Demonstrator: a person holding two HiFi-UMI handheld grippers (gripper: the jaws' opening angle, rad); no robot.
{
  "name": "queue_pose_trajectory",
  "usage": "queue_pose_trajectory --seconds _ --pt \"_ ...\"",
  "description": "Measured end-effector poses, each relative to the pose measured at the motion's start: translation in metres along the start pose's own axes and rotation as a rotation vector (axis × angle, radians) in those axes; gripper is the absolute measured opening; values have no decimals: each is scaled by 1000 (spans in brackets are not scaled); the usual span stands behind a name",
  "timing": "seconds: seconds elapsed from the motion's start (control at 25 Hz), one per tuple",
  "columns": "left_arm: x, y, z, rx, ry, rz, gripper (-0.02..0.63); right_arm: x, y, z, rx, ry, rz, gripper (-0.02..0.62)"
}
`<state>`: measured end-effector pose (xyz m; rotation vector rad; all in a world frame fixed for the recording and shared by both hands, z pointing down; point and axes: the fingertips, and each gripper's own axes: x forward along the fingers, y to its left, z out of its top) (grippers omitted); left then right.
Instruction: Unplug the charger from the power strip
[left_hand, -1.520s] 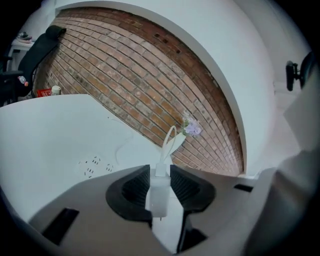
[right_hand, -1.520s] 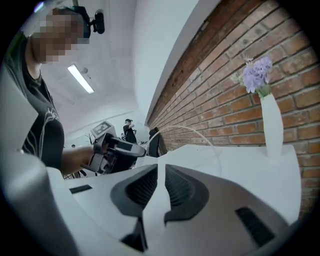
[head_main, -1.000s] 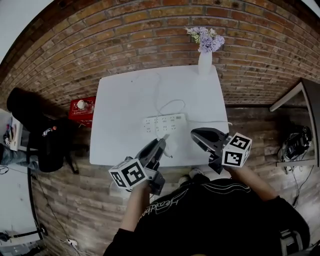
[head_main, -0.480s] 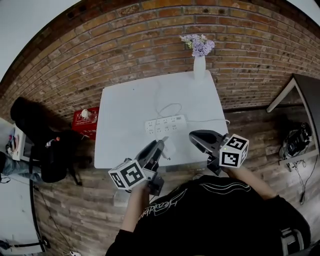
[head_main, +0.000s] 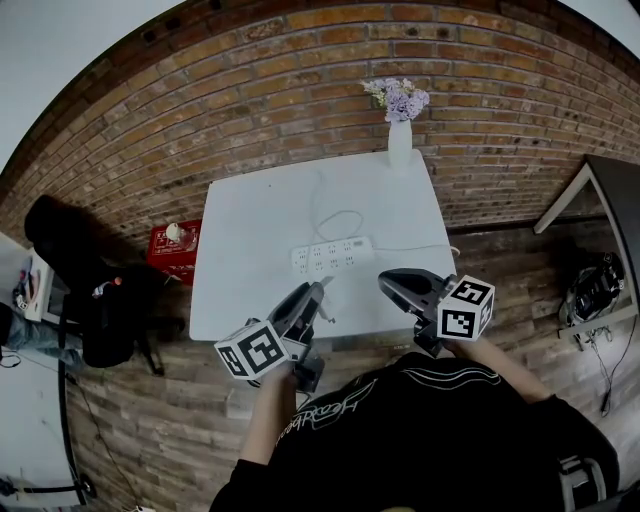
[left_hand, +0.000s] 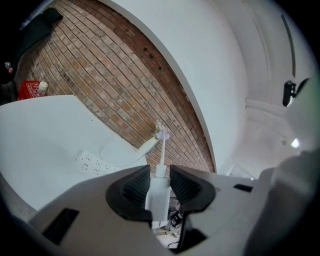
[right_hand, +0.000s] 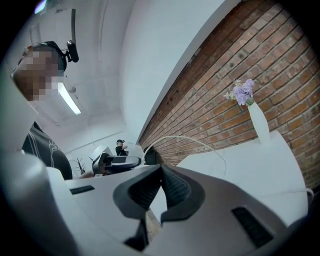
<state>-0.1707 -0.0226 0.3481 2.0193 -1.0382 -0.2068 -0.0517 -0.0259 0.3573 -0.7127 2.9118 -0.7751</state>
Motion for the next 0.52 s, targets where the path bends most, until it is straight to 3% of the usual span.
queue_pose_trajectory --seconds 0.52 --pt "17 6 -5 6 35 21 121 -4 -16 -5 30 8 -18 -3"
